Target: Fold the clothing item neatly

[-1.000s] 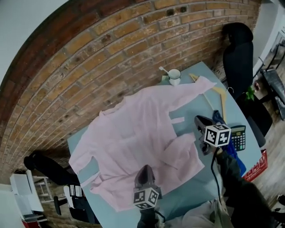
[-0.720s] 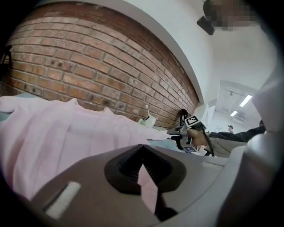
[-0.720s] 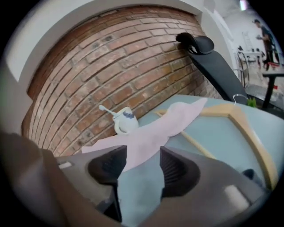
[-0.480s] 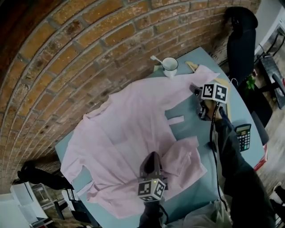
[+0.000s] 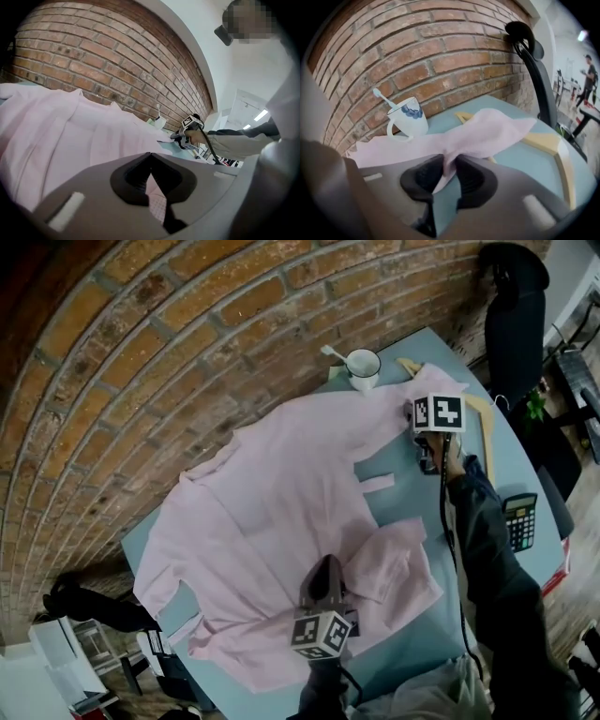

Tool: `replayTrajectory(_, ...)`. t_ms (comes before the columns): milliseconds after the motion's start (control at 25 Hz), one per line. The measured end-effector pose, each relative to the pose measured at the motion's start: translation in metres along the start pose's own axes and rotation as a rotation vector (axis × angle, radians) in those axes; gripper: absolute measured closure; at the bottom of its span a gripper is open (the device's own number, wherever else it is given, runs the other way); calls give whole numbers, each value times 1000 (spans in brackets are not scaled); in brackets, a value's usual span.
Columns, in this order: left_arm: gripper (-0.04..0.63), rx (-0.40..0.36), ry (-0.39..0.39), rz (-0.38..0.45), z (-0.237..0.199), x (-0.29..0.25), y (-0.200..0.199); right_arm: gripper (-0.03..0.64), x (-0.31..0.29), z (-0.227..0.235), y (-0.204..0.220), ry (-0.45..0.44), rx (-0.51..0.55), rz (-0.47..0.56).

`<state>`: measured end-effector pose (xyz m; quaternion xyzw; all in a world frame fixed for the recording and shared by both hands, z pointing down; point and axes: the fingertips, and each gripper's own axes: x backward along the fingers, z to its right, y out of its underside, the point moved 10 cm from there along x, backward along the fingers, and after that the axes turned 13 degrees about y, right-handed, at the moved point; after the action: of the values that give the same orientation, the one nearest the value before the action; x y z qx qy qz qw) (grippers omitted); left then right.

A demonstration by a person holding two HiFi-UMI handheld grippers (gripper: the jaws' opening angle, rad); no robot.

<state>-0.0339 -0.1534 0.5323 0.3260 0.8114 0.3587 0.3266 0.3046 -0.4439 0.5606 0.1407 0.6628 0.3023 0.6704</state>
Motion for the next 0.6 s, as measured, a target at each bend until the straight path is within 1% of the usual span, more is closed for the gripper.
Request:
replayTrajectory(40,588,3,2,4,0,2,-1,568,0,-2,-3,-1,24,44)
replayTrajectory(80,588,4,3,6,-1,5,-1,591,3,-3,-4,-5,40,99)
replayTrajectory(160,588,-3,4,9,-4,12,-4,597,23,-3,-1,-22,64,229)
replayTrajectory(200,588,-7,0,13,-6,16,-5,597,38,-7,1,-34,106,302)
replayTrajectory(240,588,-9,-6,20,-8,20,-6,597,56,-15,3,-46,189,380)
replayTrajectory(280,588,-9,-14,28,-10,25,-7,597,77,-28,6,-54,318,465)
replayTrajectory(320,588,-7,-22,36,-11,31,-8,597,101,-44,10,-53,488,558)
replayTrajectory(440,588,4,-50,63,-16,53,-7,597,176,-112,36,-18,1076,839)
replayTrajectory(480,588,10,-63,74,-17,61,-6,595,196,-137,54,-32,1256,918)
replayTrajectory(560,588,28,-96,99,-21,78,-4,595,224,-184,102,-100,1627,1025)
replayTrajectory(600,588,39,-110,110,-22,85,-3,589,230,-201,129,-138,1802,1044)
